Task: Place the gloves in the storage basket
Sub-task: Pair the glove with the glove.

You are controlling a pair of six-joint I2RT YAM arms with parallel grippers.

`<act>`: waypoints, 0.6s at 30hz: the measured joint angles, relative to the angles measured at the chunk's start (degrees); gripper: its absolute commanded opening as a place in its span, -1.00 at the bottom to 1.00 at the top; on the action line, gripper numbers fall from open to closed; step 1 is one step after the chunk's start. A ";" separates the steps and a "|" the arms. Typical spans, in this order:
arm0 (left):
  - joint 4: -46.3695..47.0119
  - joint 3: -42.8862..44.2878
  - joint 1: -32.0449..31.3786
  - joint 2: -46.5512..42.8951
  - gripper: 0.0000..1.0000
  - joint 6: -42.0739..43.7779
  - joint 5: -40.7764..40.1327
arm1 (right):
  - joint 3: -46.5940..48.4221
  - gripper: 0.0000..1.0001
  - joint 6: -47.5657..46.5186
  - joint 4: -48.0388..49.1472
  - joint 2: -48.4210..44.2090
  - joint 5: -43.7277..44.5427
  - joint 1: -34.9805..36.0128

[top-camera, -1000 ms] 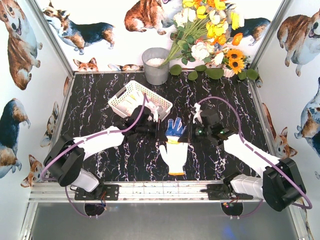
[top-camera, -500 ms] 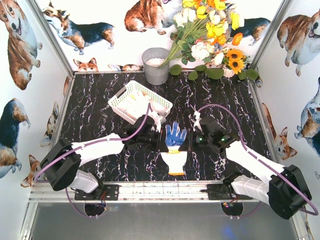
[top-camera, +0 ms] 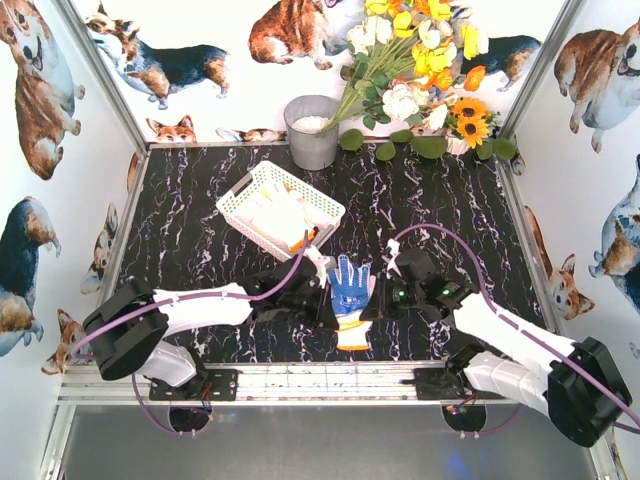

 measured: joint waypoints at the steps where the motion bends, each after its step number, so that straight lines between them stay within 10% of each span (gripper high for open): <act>1: 0.35 -0.02 -0.44 0.24 -1.00 -0.28 -0.15 | -0.02 -1.00 0.20 -0.37 -0.52 0.22 0.09; 18: 2.49 -0.13 -3.39 4.61 -1.00 -2.62 -2.25 | -6.84 -1.00 5.14 -2.16 -7.30 2.38 2.97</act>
